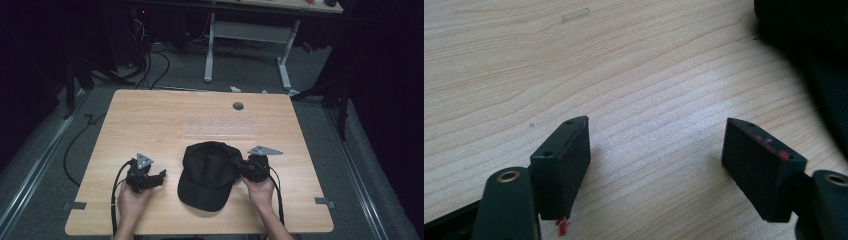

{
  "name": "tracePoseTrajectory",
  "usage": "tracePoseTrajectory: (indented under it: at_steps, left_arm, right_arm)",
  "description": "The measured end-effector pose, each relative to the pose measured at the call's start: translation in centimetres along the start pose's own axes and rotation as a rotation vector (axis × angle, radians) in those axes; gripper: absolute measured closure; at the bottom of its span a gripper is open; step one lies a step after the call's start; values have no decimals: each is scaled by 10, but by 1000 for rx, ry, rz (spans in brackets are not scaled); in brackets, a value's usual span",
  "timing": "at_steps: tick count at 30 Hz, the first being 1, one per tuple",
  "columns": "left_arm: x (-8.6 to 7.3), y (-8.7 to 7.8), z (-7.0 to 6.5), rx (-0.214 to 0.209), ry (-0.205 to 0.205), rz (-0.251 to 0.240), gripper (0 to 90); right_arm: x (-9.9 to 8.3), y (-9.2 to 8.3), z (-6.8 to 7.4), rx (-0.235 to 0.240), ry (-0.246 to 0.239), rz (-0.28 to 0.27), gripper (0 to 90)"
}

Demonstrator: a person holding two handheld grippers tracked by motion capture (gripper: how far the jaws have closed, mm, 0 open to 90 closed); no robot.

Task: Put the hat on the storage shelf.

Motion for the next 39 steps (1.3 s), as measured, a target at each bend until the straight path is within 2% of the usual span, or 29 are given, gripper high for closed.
tracePoseTrajectory:
  at_steps: [17, 26, 28, 31, 33, 35, 36, 39]
  left_arm:
    - [0, 0, -1, -2, 0, 1, 264]
    - [1, 1, 0, -16, 7, 2, 248]
    - [2, 1, 0, -27, 4, 10, 230]
    - [3, -1, 1, -72, -1, 19, 228]
    - [4, -1, 1, -77, 4, 15, 229]
    - [5, -4, -5, -119, 17, 4, 229]
    - [5, -4, -5, -119, 17, 4, 228]
    - [8, -9, -14, -188, 43, -7, 223]
  right_arm:
    - [1, -31, -2, 5, -24, -62, 853]
    - [2, -53, -3, -9, -62, -94, 853]
    - [2, -58, -2, -9, -67, -106, 854]
    - [2, -65, -4, -8, -75, -117, 854]
    - [3, -68, -4, -3, -78, -129, 854]
    - [4, -72, -4, -4, -85, -137, 854]
    - [4, -73, -4, -4, -88, -140, 854]
    - [6, -76, -4, -4, -99, -148, 854]
Point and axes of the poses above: each handheld gripper's, and its own axes: y roughly forward along the jaws, x roughly out of its top, z roughly to its left, the point moved 2 cm from there along y, roughly forward along the jaws, and after that the axes turned 11 degrees about z, right-handed, at the moved point
